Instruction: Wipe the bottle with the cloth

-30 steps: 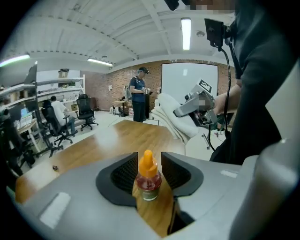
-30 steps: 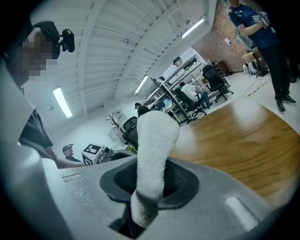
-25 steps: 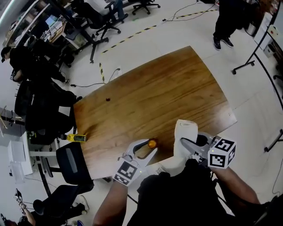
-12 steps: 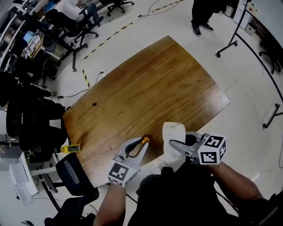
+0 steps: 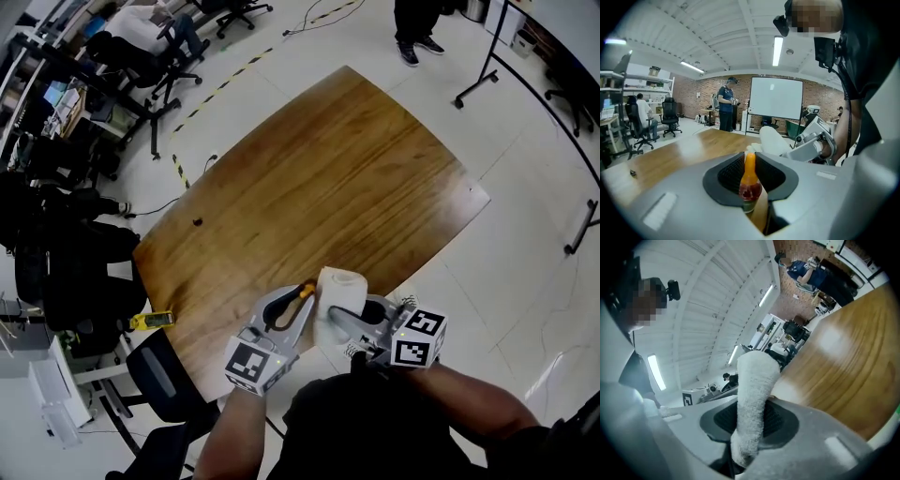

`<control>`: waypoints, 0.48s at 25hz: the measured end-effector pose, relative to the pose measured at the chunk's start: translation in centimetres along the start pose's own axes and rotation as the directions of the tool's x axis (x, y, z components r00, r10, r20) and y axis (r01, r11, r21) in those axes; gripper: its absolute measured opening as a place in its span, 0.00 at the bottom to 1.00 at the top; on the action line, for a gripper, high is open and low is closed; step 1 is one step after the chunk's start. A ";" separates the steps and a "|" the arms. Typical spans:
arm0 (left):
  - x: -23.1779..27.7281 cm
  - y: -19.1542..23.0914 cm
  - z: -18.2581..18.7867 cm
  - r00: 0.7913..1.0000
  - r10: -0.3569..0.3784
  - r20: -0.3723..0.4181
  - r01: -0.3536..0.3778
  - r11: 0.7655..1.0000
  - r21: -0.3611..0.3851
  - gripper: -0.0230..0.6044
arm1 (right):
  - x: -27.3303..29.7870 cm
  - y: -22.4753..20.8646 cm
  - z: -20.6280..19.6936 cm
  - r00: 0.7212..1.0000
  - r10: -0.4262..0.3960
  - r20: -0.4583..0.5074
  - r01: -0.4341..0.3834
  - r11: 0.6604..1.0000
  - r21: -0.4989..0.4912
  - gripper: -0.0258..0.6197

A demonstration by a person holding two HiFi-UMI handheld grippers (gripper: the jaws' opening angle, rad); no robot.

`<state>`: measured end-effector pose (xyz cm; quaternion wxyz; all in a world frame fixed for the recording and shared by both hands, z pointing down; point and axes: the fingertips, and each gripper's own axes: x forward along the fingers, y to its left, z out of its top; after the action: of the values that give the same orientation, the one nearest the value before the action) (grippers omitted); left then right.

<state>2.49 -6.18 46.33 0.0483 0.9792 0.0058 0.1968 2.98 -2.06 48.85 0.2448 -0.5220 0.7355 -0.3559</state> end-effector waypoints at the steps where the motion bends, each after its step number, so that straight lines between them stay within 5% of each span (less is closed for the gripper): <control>1: 0.0 0.0 0.0 1.000 -0.004 0.006 0.004 1.000 0.001 0.17 | 0.3 0.0 -0.3 1.000 -0.005 0.002 0.005 1.000 -0.009 0.16; 6: -0.2 0.0 -0.2 0.999 -0.013 0.034 0.012 1.000 0.004 0.17 | 1.1 -2.1 -2.7 0.995 -0.083 -0.058 0.082 0.996 -0.024 0.16; 12: -0.2 0.4 0.3 1.000 0.013 -0.001 -0.013 1.000 0.021 0.17 | 1.6 -3.3 -4.7 0.992 -0.086 -0.089 0.088 0.996 0.029 0.16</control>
<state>2.39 -6.64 46.05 0.0369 0.9795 0.0017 0.1979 0.98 -2.99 54.40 0.2050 -0.5334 0.7161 -0.4009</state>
